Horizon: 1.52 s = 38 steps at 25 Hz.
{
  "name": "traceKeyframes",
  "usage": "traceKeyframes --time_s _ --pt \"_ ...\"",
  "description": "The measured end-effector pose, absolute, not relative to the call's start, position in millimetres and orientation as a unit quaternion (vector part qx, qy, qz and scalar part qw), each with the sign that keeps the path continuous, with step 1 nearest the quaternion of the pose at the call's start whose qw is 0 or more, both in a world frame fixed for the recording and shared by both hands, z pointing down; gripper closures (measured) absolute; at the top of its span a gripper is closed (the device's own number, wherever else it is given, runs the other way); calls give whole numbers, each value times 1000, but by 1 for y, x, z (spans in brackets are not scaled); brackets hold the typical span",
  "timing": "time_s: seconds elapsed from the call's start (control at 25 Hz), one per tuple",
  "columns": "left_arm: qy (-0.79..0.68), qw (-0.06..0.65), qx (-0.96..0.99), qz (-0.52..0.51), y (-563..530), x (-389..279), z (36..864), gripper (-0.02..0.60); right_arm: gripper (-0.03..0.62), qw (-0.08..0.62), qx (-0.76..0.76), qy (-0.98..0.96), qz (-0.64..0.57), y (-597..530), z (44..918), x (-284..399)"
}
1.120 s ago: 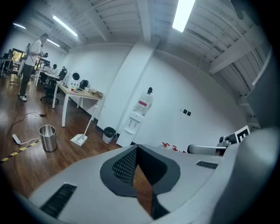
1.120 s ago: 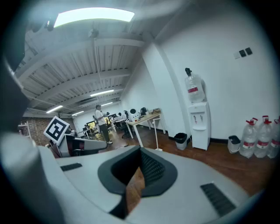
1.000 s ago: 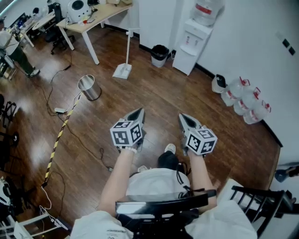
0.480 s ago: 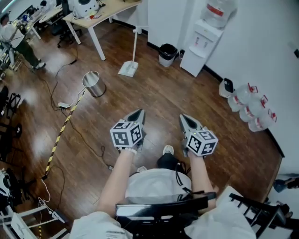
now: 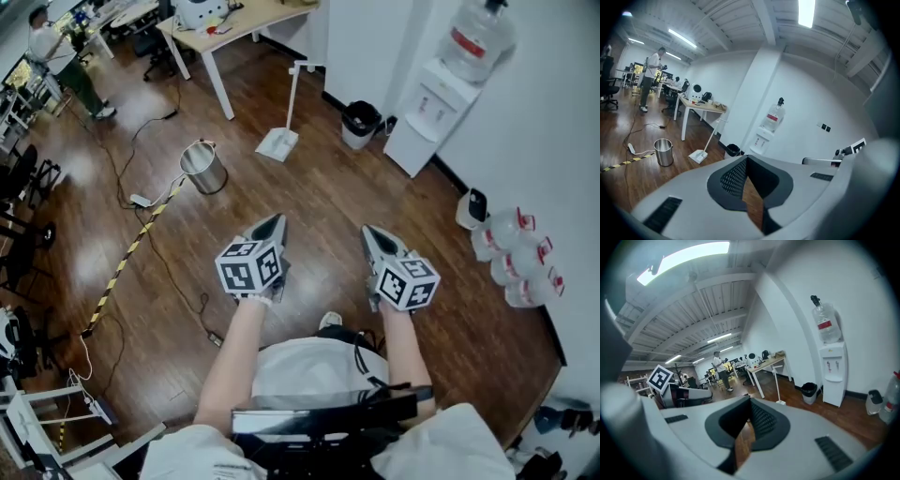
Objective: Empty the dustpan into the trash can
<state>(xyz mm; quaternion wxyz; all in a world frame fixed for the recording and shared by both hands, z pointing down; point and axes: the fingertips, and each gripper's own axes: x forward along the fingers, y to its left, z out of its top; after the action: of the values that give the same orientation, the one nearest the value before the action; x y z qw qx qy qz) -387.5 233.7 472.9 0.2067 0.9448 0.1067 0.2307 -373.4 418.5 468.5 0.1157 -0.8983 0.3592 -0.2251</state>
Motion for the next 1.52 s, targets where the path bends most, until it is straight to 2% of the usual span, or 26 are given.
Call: traceKeyframes --time_s 0.6,0.84,1.28,1.52 --pt "66 214 942 250 250 -291 504 592 588 115 -877 390 -257 442 502 -265" --pt "66 219 943 243 216 -211 512 592 588 97 -876 395 -258 407 508 -192" --pt "75 220 939 253 110 -49 510 592 586 98 -875 406 -244 285 494 -18" --pt "86 220 938 255 78 2 507 592 576 89 -868 427 -239 235 493 32"
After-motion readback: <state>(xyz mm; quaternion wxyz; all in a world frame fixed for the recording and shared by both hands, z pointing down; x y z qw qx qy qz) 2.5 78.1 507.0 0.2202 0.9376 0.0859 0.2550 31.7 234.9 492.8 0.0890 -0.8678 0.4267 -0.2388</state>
